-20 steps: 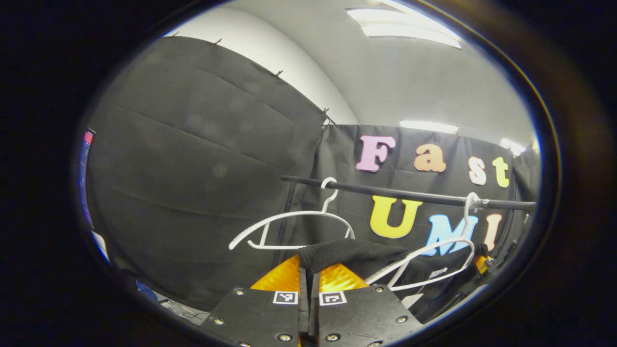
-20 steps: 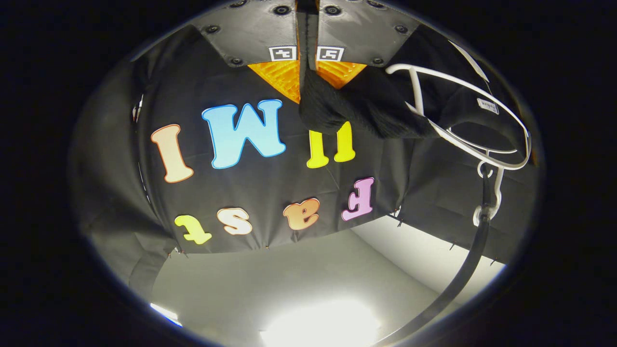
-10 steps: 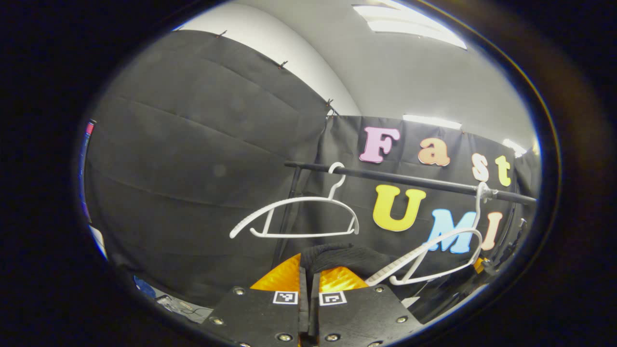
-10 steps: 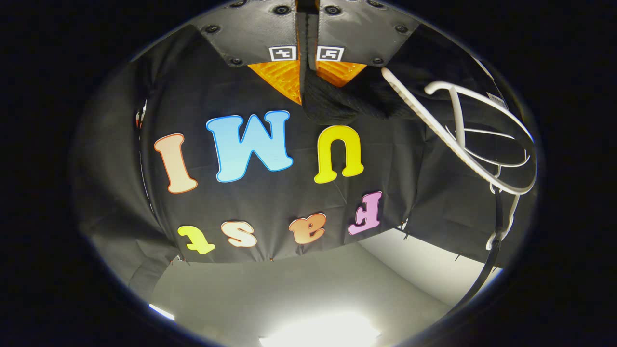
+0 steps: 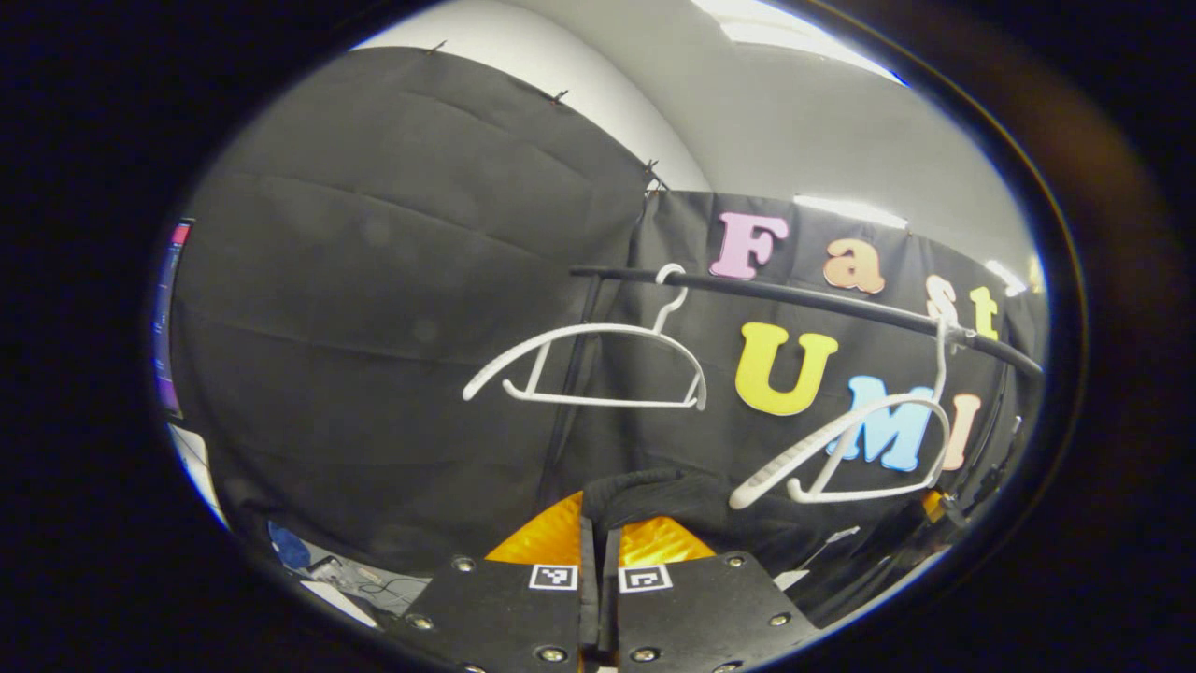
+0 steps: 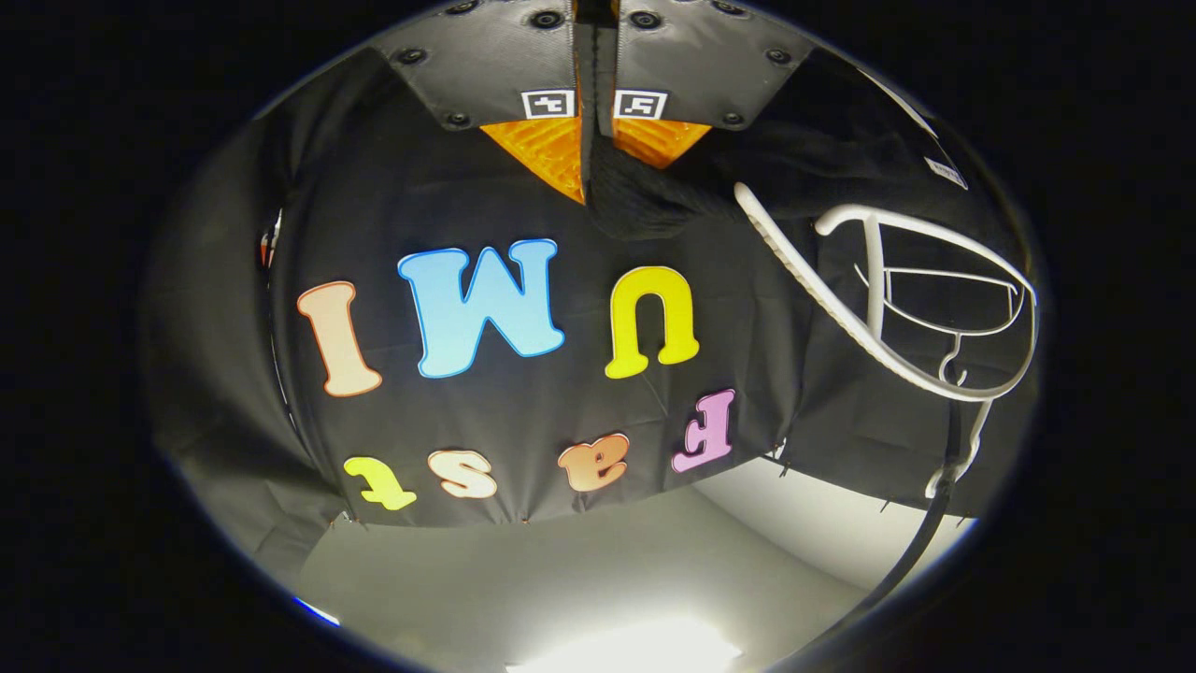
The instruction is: Grasp the clothes on the hanger with both hands and then place them into the laundry hamper below.
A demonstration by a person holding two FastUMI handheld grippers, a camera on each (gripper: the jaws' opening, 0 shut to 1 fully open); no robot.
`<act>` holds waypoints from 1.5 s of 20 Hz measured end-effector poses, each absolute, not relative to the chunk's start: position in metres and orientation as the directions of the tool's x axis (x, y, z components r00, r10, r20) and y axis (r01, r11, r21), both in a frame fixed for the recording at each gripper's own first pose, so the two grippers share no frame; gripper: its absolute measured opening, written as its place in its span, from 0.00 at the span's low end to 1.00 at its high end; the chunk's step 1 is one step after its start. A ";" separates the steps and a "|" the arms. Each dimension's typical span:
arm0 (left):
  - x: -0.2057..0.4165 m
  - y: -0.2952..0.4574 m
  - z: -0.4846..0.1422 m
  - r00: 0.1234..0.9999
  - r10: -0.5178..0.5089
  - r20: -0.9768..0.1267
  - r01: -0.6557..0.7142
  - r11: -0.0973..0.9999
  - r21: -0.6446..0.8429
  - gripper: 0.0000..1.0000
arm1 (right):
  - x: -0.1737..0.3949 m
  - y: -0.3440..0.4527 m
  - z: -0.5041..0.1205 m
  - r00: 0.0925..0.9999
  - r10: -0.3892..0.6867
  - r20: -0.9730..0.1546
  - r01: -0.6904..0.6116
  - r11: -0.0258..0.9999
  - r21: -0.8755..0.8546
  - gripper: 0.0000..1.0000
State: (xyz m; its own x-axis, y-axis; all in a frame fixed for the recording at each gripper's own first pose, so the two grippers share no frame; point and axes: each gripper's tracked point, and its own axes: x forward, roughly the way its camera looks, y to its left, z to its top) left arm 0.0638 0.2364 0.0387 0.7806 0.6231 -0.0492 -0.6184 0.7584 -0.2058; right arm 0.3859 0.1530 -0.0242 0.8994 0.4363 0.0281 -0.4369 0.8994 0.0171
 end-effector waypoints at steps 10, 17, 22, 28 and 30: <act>0.060 0.239 -0.017 0.850 0.494 -0.183 -0.521 0.840 -0.153 0.01 | 0.322 0.118 -0.050 0.951 0.294 -0.091 -0.296 0.955 -0.007 0.01; 0.061 0.239 -0.069 0.906 0.346 -0.242 -0.387 0.910 -0.150 0.01 | 0.259 0.097 -0.074 0.970 0.186 -0.156 -0.196 0.980 -0.047 0.01; 0.067 0.230 -0.101 0.921 0.246 -0.303 -0.299 0.943 -0.143 0.01 | 0.214 0.094 -0.103 0.962 0.148 -0.231 -0.166 0.984 -0.060 0.01; 0.085 0.210 -0.150 0.908 0.142 -0.394 -0.194 0.976 -0.096 0.01 | 0.166 0.089 -0.142 0.937 0.109 -0.333 -0.134 0.990 -0.053 0.02; 0.095 0.201 -0.167 0.899 0.114 -0.422 -0.163 0.983 -0.082 0.01 | 0.154 0.087 -0.154 0.927 0.095 -0.363 -0.125 0.990 -0.060 0.01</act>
